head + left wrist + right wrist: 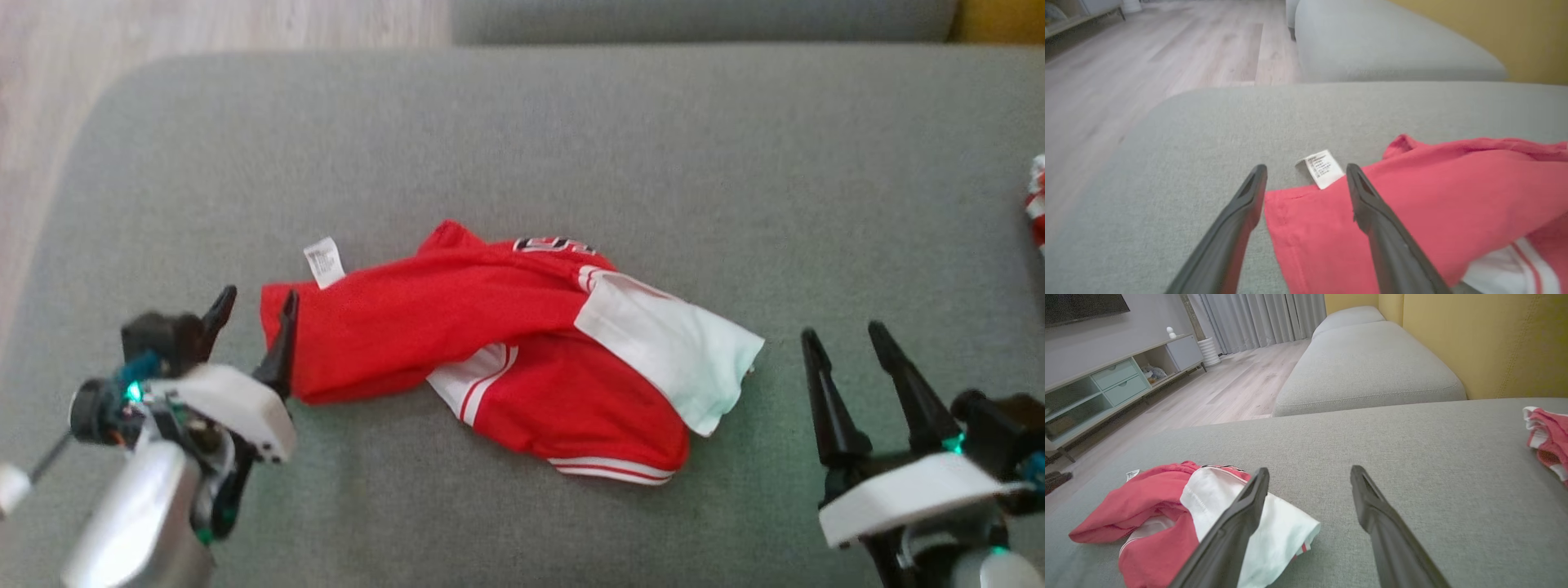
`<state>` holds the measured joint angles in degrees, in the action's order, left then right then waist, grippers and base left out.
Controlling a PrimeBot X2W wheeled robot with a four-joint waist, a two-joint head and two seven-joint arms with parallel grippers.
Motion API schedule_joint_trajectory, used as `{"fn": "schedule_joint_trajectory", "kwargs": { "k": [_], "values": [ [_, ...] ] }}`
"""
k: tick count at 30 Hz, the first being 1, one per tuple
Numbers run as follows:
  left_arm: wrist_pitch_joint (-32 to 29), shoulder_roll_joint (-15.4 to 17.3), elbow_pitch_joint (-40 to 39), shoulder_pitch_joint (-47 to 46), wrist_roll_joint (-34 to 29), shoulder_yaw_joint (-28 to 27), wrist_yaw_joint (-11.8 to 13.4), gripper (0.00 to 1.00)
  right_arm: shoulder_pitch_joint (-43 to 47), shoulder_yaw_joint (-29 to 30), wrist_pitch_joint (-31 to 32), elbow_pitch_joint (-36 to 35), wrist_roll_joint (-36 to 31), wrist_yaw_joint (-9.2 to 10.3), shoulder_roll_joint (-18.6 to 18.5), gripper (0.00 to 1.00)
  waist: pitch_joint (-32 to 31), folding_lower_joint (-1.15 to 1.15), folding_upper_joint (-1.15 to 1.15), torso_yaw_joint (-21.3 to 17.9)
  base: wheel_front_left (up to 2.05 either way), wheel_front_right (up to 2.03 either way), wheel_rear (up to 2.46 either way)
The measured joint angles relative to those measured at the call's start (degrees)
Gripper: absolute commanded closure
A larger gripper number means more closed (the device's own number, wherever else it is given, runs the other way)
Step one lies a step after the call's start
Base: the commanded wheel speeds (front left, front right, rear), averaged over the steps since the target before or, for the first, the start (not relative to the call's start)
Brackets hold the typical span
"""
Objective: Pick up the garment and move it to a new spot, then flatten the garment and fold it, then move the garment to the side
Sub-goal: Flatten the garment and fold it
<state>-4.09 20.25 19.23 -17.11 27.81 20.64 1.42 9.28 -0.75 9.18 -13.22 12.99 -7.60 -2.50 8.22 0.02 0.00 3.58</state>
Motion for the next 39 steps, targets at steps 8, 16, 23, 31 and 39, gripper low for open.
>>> {"fn": "schedule_joint_trajectory", "kwargs": {
  "k": [8,16,23,31,39],
  "values": [
    [-5.5,-0.2,16.4,-9.1,4.1,0.1,-5.8,0.00,-2.9,-0.5,-0.1,0.2,-0.1,0.00,0.0,0.00,6.1,0.00,0.00,-0.7,0.00,0.00,0.00],
    [-8.3,-0.8,25.0,-15.9,6.7,2.0,-8.3,0.00,-3.6,-0.4,-0.2,1.2,-0.5,0.00,0.0,0.00,8.7,-0.02,0.00,-0.9,0.00,0.00,0.00],
    [-12.6,-0.6,24.4,-18.1,9.6,7.8,-8.6,1.00,-4.2,-0.8,1.5,2.7,-1.8,0.00,0.0,0.00,8.7,-0.02,0.00,-0.9,0.00,0.00,0.00],
    [-8.3,-0.5,24.7,-18.0,13.1,11.4,-8.5,1.00,-3.4,-10.2,7.3,4.4,-2.4,0.01,-0.1,0.00,8.6,-0.02,0.00,-0.3,0.00,0.00,0.00],
    [-6.0,-0.8,26.3,-18.3,15.4,14.3,-8.6,1.00,-1.1,-14.9,9.6,3.8,-3.7,0.00,-0.1,0.00,8.1,-0.02,0.00,0.6,0.00,0.00,0.00]
  ]
}}
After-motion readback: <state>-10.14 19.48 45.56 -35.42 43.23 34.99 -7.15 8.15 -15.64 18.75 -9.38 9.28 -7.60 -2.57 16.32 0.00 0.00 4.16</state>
